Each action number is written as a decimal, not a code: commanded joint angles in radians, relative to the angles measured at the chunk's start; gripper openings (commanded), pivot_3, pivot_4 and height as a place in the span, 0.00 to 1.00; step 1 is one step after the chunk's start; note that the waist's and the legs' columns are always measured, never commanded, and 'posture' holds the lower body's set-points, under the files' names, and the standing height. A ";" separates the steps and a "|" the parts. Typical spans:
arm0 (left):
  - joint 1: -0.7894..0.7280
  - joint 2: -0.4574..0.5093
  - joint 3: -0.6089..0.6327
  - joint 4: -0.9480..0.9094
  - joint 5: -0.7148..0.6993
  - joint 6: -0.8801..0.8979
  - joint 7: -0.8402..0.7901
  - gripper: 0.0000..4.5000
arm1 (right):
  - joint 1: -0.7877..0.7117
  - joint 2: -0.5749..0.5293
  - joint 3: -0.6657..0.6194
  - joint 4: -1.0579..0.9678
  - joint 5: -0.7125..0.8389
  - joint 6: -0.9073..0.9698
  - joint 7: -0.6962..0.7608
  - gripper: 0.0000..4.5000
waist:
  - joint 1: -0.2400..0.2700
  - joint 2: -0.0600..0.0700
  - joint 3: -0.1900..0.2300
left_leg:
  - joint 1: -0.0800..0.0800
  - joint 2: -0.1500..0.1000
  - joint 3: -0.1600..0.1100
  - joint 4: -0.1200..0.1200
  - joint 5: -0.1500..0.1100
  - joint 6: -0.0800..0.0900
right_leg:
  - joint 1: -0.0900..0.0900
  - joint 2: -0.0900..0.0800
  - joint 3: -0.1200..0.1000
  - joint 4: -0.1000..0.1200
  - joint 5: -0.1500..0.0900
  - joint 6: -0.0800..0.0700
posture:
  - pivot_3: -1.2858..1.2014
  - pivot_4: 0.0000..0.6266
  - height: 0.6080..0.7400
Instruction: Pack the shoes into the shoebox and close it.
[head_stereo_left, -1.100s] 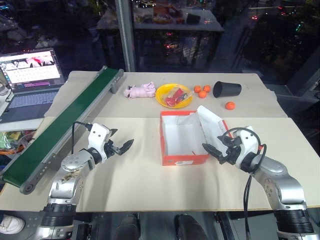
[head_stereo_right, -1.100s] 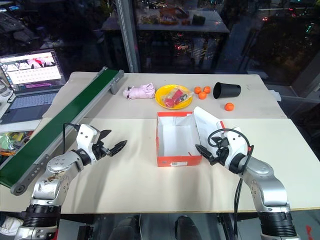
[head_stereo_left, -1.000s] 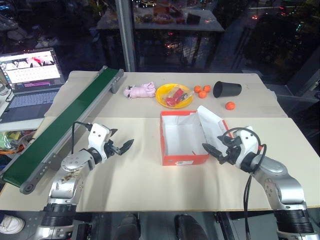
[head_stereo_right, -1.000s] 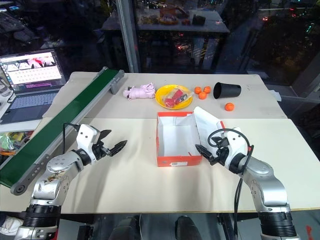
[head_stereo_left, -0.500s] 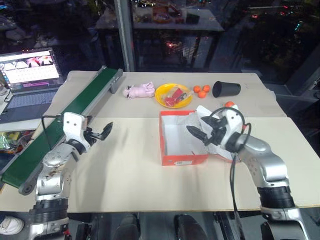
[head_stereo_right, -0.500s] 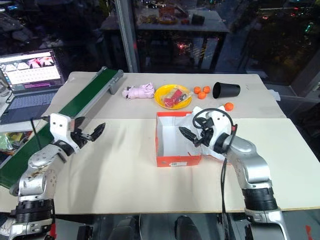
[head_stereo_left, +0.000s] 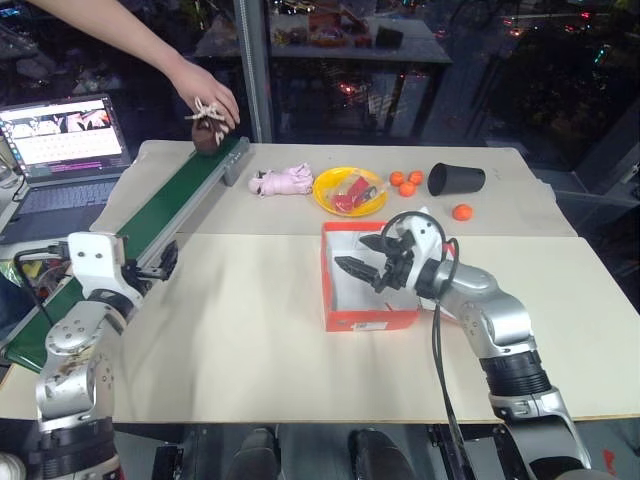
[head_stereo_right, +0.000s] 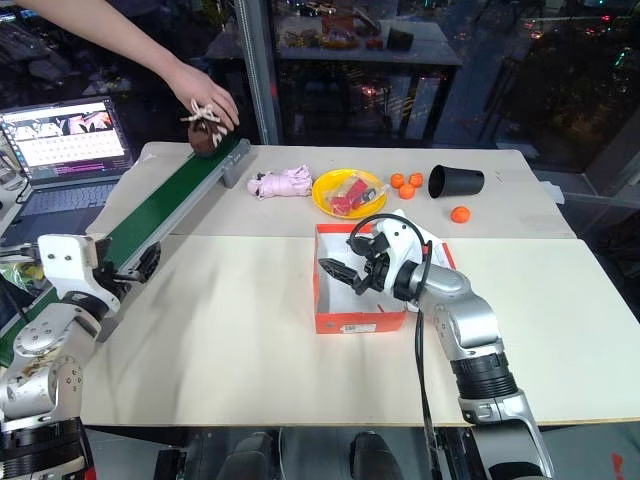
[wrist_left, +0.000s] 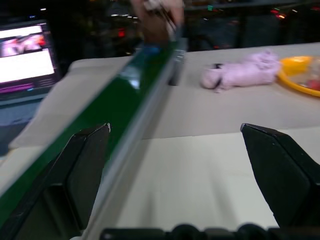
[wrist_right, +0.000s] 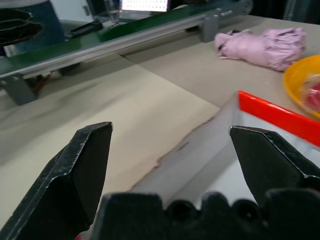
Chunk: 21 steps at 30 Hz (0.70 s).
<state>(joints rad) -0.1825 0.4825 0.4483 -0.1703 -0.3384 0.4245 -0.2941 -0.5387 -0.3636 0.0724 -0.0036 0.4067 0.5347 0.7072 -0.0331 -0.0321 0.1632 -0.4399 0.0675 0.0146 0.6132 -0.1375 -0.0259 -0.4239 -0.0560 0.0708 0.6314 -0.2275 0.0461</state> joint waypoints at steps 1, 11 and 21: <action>-0.041 0.037 0.007 0.025 -0.002 -0.005 -0.009 1.00 | -0.008 0.011 0.001 -0.047 0.005 0.006 -0.004 0.99 | 0.000 0.000 0.000 | 0.000 0.000 0.000 0.000 0.000 0.000 | 0.000 0.000 0.000 0.000 0.000 0.000 | 0.52 0.24 1.00; -0.171 0.092 -0.027 0.230 0.022 -0.072 -0.065 1.00 | 0.027 0.022 -0.021 -0.123 0.028 0.050 -0.050 0.99 | 0.002 0.000 0.000 | 0.000 0.000 0.000 0.000 0.000 0.000 | 0.000 0.000 0.000 0.000 0.000 0.000 | 0.52 0.24 1.00; -0.309 0.223 -0.010 0.703 0.037 -0.290 -0.196 1.00 | -0.013 0.023 -0.007 -0.182 0.052 0.120 -0.039 0.99 | -0.007 -0.001 0.000 | 0.000 0.001 0.000 -0.001 0.000 0.000 | -0.002 0.001 -0.001 0.000 0.001 -0.001 | 0.52 0.24 1.00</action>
<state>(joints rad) -0.4523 0.6729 0.4200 0.4802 -0.3102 0.1920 -0.4621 -0.5221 -0.3389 0.0734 -0.1387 0.4366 0.6470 0.6570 -0.0405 -0.0328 0.1635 -0.4400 0.0682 0.0149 0.6122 -0.1371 -0.0263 -0.4251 -0.0558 0.0702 0.6316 -0.2265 0.0449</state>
